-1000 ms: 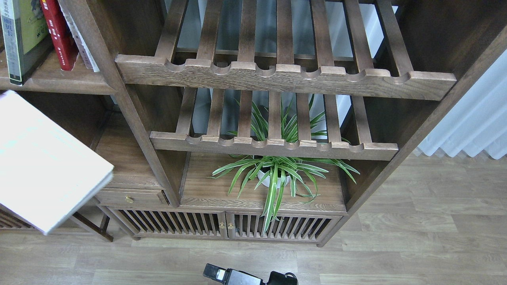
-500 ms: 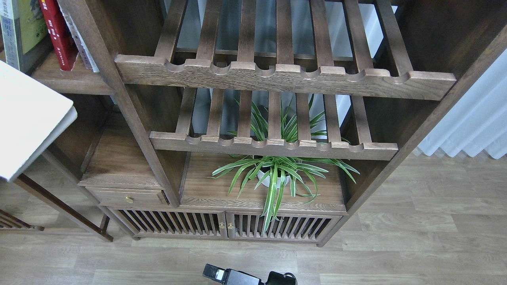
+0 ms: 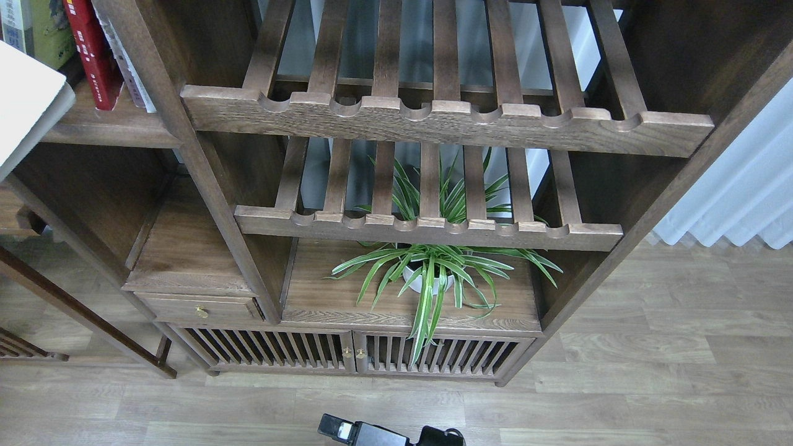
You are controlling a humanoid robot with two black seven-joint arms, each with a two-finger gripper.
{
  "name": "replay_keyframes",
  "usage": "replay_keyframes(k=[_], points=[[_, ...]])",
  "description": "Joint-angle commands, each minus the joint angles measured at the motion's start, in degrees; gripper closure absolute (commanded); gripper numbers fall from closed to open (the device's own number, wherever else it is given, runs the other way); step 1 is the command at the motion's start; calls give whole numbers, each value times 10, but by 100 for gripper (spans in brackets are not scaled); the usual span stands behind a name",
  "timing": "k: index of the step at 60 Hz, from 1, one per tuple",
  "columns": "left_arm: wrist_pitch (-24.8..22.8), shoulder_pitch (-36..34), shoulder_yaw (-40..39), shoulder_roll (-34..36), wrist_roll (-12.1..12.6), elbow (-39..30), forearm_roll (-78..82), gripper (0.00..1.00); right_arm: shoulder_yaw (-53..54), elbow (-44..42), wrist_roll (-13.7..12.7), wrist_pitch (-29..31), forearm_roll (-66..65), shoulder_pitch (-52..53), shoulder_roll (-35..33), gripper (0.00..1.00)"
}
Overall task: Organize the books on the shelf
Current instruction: 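Place the white paperback on the side shelf with the left gripper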
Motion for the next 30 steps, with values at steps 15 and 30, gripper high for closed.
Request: replay_keyframes(k=[15, 30], points=[[0, -116, 18, 0, 2, 76, 81, 97, 0, 1, 0, 0, 0, -3, -1, 0], [0, -179, 41, 1, 2, 117, 112, 97, 4, 1, 0, 0, 0, -5, -1, 0]])
